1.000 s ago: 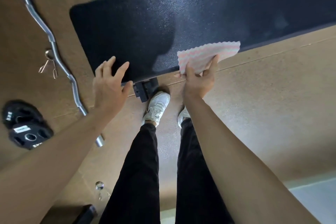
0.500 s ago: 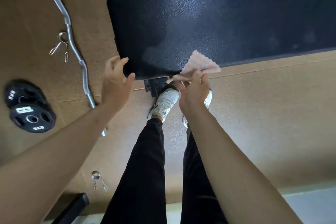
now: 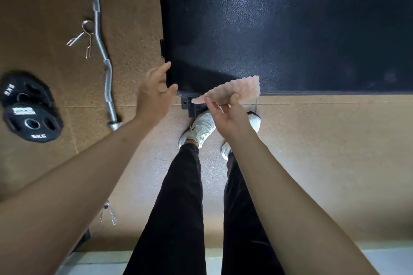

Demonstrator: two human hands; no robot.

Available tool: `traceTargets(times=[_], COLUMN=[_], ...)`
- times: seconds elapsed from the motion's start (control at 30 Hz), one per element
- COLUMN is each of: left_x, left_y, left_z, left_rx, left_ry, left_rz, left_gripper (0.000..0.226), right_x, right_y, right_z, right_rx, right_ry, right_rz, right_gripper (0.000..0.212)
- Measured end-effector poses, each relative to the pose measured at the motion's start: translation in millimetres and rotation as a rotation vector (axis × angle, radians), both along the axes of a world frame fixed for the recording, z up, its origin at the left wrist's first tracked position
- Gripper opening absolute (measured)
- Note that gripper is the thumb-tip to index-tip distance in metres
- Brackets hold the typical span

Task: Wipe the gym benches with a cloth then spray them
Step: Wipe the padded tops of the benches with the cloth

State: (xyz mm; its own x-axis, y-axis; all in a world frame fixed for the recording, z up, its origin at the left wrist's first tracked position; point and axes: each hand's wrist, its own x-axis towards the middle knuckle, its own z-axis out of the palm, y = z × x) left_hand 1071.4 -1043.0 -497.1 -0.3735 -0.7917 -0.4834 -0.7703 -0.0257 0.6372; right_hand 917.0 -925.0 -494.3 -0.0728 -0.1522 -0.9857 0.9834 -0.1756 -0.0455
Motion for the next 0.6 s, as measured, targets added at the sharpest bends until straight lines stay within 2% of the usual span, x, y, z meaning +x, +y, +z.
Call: traceTargets(times=[0.17,0.33,0.4,0.53,0.6], left_x=[7,20,25,36,44], left_y=[-14,-21,-20,-14,-11], left_z=[-2,1,4,14,26], left_rx=[0.242,0.354,0.385,0.464,0.490], left_ry=[0.093,0.149,0.134,0.155,0.131], left_rz=[0.217,0.175,0.159,0.232,0.142], left_gripper=[0.047,0.042,0.042,0.032,0.030], right_x=[31,63,75,84,79], right_y=[-14,-39,-48,-46,-35], right_z=[-5,-1,3,13,22], right_rx=[-0.050,-0.074,-0.092,-0.129,-0.173], right_ry=[-0.057,-0.106,-0.116,-0.115,-0.090], right_rz=[-0.035,-0.003,0.039,0.340,0.506], right_gripper=[0.036,0.038,0.029,0.019,0.017])
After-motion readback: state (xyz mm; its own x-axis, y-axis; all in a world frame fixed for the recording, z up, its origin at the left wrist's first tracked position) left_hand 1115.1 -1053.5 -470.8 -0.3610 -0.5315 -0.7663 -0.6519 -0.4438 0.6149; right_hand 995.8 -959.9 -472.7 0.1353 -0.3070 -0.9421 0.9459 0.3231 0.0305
